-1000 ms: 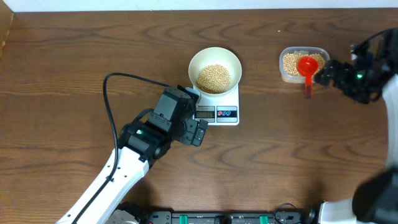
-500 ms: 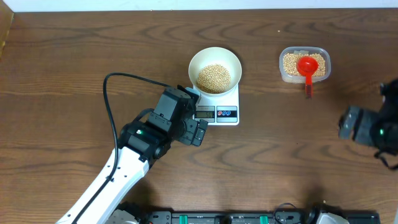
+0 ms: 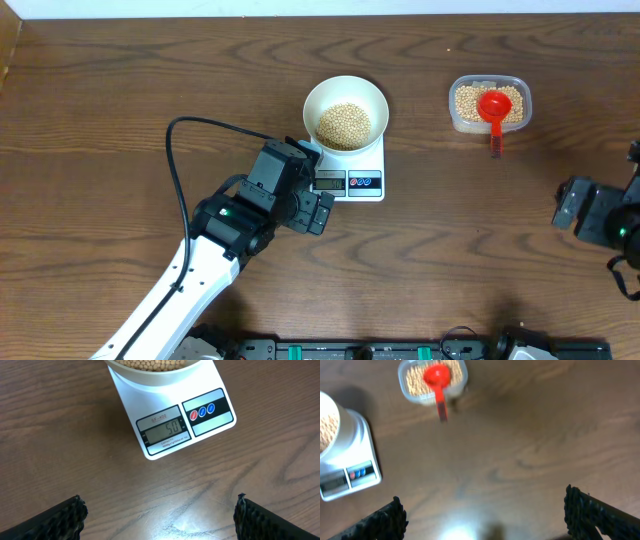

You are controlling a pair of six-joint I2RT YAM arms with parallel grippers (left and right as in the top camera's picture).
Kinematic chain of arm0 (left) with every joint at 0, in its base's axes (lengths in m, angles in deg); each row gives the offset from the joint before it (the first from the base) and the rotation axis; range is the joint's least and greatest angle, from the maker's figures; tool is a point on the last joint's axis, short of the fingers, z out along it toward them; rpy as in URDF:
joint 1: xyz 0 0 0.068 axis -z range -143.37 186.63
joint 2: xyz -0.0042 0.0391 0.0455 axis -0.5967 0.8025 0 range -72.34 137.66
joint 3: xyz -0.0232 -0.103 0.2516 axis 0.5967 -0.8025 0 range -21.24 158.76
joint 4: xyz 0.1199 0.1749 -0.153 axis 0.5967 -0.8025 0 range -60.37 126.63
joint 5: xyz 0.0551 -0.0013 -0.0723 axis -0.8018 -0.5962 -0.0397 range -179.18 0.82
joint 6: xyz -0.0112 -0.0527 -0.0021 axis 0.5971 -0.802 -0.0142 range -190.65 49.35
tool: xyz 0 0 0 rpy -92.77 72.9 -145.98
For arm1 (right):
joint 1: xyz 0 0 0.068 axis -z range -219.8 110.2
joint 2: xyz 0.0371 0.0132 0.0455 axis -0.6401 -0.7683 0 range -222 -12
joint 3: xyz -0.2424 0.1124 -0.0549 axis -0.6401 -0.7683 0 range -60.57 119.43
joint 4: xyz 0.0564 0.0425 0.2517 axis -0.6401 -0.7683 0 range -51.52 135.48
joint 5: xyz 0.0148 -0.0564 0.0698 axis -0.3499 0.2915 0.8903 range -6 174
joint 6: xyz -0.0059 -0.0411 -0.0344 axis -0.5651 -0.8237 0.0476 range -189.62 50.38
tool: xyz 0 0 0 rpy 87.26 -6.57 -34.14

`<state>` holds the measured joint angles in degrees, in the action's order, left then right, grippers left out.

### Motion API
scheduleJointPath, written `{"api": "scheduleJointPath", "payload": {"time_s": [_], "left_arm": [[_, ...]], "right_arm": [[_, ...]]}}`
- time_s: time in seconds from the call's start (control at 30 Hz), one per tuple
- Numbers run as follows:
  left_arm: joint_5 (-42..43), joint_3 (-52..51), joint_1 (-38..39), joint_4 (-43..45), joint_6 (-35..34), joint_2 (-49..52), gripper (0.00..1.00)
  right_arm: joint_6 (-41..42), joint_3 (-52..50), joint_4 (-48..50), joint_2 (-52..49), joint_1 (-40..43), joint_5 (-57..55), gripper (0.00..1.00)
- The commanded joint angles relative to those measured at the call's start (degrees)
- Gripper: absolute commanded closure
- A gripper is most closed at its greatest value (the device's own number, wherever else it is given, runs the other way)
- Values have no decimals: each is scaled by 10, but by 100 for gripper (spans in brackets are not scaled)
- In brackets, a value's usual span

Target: Scoop item into bowl and weigh 50g on scale

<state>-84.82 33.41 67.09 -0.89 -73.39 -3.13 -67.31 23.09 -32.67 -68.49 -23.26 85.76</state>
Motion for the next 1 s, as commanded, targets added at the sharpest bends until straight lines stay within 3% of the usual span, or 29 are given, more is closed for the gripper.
{"api": "scheduleJointPath", "payload": {"time_s": [0.0,0.2,0.6,0.73,0.97], "left_arm": [[-5,-2,-2,-2,4,-7,4],[-5,-2,-2,-2,4,-7,4],[-5,-2,-2,-2,4,-7,4],[-5,-2,-2,-2,4,-7,4],[-5,-2,-2,-2,4,-7,4]], "right_arm": [[-5,-32,75,24,-5,5,1],[-7,-183,272,105,-17,2,1],[-7,-627,728,345,-69,2,1],[-7,-712,791,419,-79,-9,1],[-7,-788,803,504,-97,-41,1]]}}
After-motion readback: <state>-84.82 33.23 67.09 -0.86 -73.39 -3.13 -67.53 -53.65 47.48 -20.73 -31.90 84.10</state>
